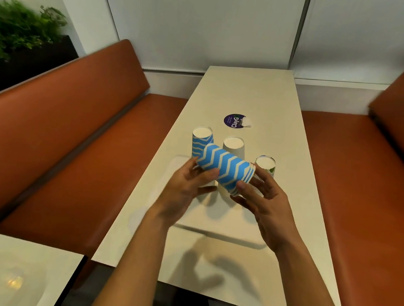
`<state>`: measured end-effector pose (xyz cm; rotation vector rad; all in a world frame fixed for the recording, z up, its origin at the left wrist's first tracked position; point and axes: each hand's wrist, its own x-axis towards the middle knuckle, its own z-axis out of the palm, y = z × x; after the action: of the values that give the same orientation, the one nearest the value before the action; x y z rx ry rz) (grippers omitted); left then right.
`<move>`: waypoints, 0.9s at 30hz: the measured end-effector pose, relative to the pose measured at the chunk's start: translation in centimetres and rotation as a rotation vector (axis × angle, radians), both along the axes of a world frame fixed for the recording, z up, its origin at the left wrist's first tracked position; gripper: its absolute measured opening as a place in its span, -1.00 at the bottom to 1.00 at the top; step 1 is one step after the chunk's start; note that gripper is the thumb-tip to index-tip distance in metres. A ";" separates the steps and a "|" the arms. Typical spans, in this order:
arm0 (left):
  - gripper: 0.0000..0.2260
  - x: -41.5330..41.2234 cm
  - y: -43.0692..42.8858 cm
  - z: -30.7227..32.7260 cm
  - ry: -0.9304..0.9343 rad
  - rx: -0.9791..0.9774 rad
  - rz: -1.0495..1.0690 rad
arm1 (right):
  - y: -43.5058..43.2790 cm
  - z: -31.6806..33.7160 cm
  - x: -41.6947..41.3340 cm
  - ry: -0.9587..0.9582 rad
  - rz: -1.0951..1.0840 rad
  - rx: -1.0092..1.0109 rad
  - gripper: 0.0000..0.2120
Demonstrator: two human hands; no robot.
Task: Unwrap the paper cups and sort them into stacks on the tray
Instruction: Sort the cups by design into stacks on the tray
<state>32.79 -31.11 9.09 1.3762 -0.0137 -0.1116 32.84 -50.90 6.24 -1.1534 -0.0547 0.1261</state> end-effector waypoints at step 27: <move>-0.42 11.2 3.4 3.6 -0.152 0.898 0.314 | -2.0 -0.2 0.5 0.065 -0.136 0.022 -0.33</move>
<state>44.01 -27.70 12.71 2.2599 0.1408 0.2877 33.37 -52.94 6.01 -1.1266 0.0794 0.0424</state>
